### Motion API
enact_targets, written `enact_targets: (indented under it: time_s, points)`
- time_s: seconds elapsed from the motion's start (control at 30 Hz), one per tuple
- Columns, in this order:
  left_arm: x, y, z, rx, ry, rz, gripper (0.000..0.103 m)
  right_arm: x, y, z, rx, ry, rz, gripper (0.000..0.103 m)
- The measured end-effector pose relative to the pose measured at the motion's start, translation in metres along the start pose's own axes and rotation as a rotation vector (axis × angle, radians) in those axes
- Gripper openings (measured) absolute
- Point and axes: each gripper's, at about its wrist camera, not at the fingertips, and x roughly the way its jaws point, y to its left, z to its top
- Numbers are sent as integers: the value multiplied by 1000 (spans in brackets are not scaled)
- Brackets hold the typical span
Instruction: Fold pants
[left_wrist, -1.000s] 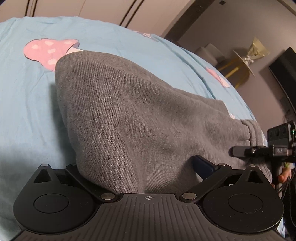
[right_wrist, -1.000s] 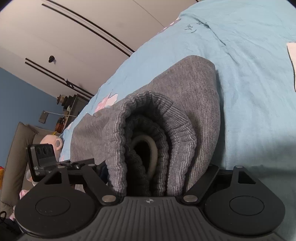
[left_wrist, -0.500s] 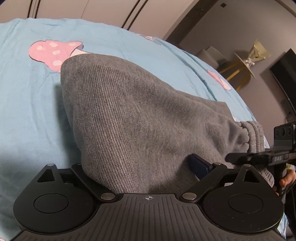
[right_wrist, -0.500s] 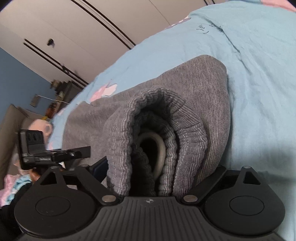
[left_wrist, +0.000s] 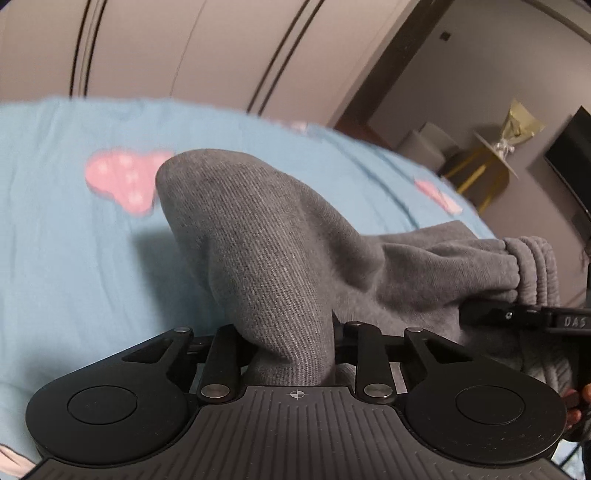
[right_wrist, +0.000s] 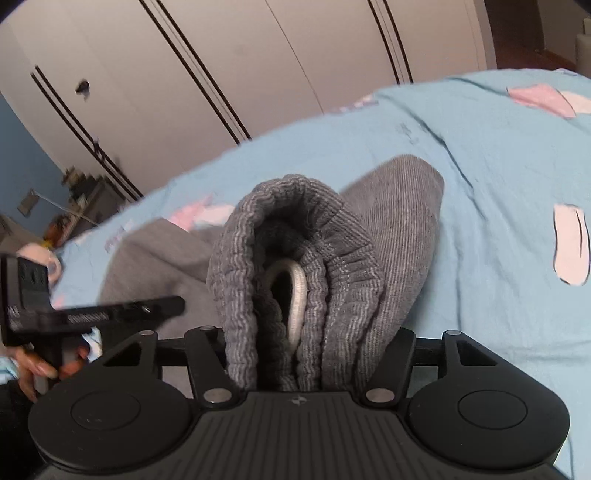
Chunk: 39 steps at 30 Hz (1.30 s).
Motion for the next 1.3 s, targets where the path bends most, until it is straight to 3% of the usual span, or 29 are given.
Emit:
enact_targets:
  time_s: [0.2, 0.37, 0.43, 0.47, 0.5, 0.53, 0.6, 0.67, 0.7, 0.77, 0.87, 0.93, 1.0, 1.1, 1.2, 1.3]
  points:
    - [-19, -1, 42, -2, -109, 56, 28, -3, 15, 43, -35, -84, 57, 57]
    - [-3, 11, 76, -59, -143, 123, 31, 25, 9, 89, -48, -120, 69, 57]
    - [9, 17, 80, -57, -144, 205, 51, 39, 5, 97, -45, -136, 41, 60]
    - [16, 19, 80, -67, -121, 284, 70, 47, 1, 99, -40, -136, 24, 63]
    - [19, 25, 78, -88, -89, 396, 78, 51, 1, 100, -56, -136, -27, 75]
    - [18, 29, 75, -96, -75, 465, 78, 54, 0, 100, -81, -136, -132, 86]
    - [5, 37, 65, -85, -79, 553, 84, 51, -1, 93, -131, -166, -322, 93]
    - [-12, 37, 51, -116, -130, 624, 94, 31, -7, 79, -135, -250, -389, 94]
    - [-18, 33, 46, -135, -154, 624, 95, 20, -10, 72, -117, -284, -402, 94]
    - [-26, 23, 38, -145, -167, 534, 96, 6, -11, 59, -87, -316, -390, 94]
    - [-28, 5, 20, -104, -161, 466, 96, 3, -3, 43, -106, -275, -312, 94]
    - [-18, -7, 11, -37, -124, 465, 97, 8, 13, 33, -138, -269, -312, 94]
    - [-2, -13, 0, 20, -57, 523, 97, 15, 16, 29, -162, -246, -342, 94]
    - [16, -3, -18, 40, -11, 533, 97, 36, 8, 26, -164, -183, -406, 95]
    - [25, 16, -21, -50, 46, 505, 100, 55, 2, 17, -101, -129, -405, 97]
    - [-1, 35, -15, -196, 78, 485, 99, 55, -4, 18, -24, -110, -404, 98]
